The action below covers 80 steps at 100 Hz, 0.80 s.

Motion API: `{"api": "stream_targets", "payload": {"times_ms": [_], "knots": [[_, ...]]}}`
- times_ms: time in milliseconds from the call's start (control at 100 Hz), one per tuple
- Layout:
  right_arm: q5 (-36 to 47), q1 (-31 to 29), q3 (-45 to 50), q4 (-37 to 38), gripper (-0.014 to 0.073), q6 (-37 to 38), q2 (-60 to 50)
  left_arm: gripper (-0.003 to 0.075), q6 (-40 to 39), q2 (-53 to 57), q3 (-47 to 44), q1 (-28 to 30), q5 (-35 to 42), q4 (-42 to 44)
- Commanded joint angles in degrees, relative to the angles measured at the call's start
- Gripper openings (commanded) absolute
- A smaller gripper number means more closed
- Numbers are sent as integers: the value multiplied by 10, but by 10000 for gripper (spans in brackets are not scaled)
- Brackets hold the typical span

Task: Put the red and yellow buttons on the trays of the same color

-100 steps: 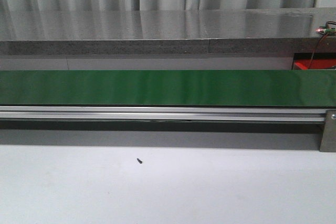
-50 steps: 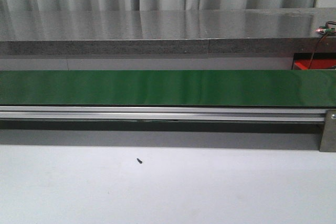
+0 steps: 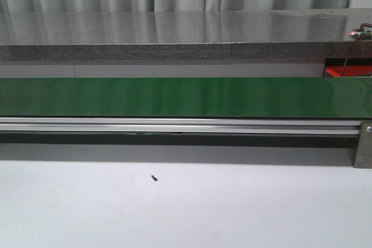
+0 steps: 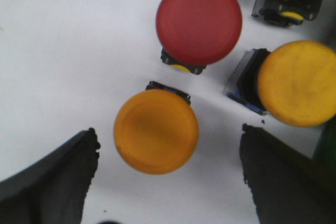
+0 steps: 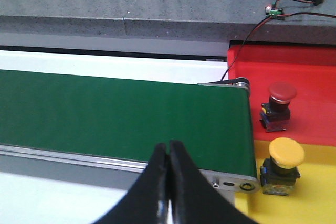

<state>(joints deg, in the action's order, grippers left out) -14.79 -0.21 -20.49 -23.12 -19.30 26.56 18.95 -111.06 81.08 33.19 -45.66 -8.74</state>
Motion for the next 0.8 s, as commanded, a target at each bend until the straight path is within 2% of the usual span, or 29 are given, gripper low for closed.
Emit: {"api": "stream_targets", "payload": {"times_ms": [0,60,140,280,790], "knots": [[43,-1,-15,-7,-122,-1,1,522,1,24,17,0,22,-4],[43,-1,-15,-7,-122,-1,1,468,1,20,17,0,26,-4],[43,-1,-15,-7,-122,-1,1,356,1,21,17,0,30,-4],[43,-1,-15,-7,-122,-1,1,246,1,21,17,0,32,-4],[43,-1,-15,-7,-122,-1,1,239,-4,21,17,7,26,4]]}}
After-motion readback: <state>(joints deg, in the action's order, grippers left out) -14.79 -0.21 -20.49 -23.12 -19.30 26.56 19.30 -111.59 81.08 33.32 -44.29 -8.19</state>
